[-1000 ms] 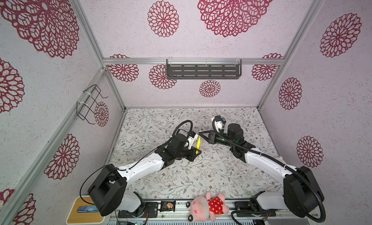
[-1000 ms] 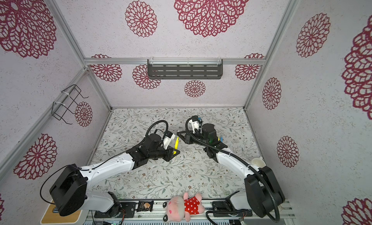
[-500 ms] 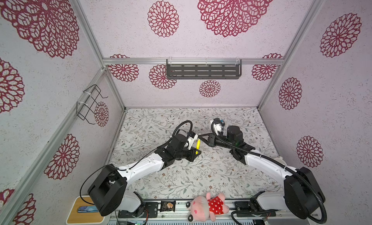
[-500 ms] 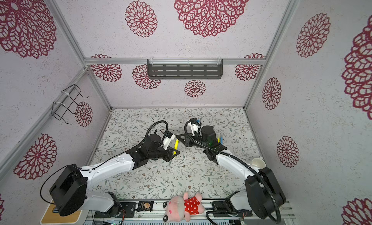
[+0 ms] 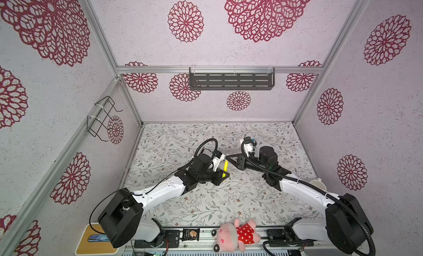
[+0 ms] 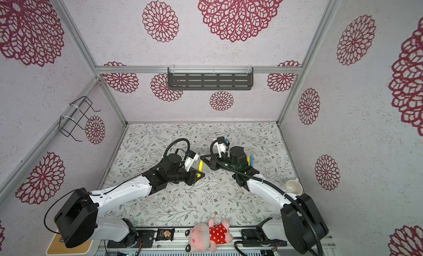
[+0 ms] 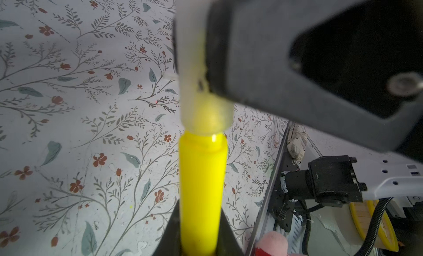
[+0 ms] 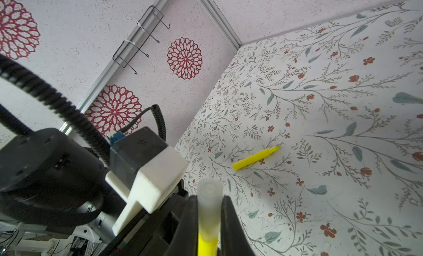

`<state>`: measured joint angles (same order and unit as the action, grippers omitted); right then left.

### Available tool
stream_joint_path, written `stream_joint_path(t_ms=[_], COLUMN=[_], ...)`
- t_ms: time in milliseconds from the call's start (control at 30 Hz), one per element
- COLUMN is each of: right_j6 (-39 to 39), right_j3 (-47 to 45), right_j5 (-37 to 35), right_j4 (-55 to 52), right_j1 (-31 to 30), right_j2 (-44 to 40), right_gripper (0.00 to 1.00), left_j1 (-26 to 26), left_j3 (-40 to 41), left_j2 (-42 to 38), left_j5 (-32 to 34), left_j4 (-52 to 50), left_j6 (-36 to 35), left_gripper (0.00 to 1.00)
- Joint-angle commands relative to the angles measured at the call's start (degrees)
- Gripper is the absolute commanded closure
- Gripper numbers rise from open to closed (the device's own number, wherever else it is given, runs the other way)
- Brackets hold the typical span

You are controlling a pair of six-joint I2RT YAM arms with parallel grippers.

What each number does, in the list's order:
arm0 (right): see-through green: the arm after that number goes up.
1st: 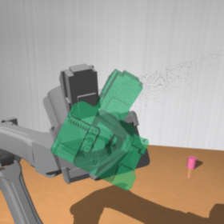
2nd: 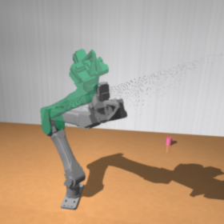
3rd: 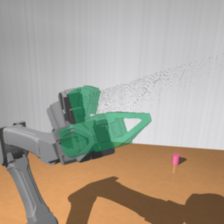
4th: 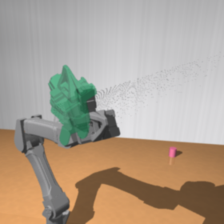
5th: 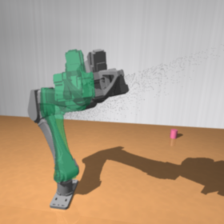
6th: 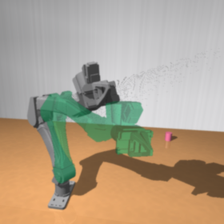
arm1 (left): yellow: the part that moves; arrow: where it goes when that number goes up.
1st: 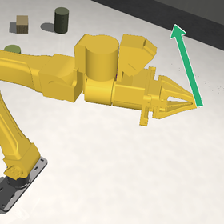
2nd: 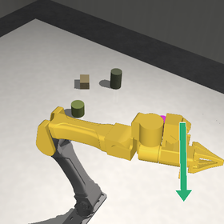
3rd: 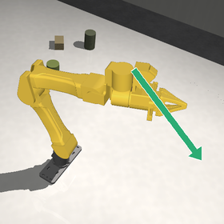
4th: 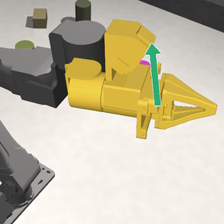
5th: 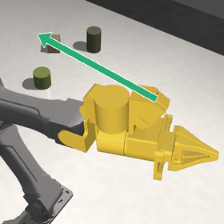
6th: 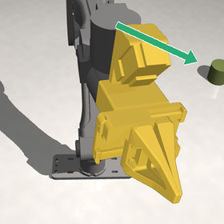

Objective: Insert pens into pen caps
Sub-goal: Put on the pen cap to the pen.

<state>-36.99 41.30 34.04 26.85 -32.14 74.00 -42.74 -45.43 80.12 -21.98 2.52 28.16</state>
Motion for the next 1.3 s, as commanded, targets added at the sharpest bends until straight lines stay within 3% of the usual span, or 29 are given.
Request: stream_joint_path(t_ms=[0,767,1267], right_j6=[1.6,4.6,6.0], right_j3=[-0.4,1.3,3.0], right_j5=[1.4,4.8,8.2], right_j4=[3.9,4.8,4.0], right_j1=[-1.2,-3.2,-3.3], right_j2=[-2.5,-4.4,-6.3], right_gripper=[1.00,1.00,0.84], left_j1=[1.3,1.7,1.7], left_j3=[0.9,3.5,4.3], left_j2=[-2.2,-8.5,-10.5], left_j5=[-0.5,4.4,7.7], left_j4=[4.6,8.2,8.0], left_j6=[1.0,0.9,-0.3], left_gripper=[1.00,1.00,1.00])
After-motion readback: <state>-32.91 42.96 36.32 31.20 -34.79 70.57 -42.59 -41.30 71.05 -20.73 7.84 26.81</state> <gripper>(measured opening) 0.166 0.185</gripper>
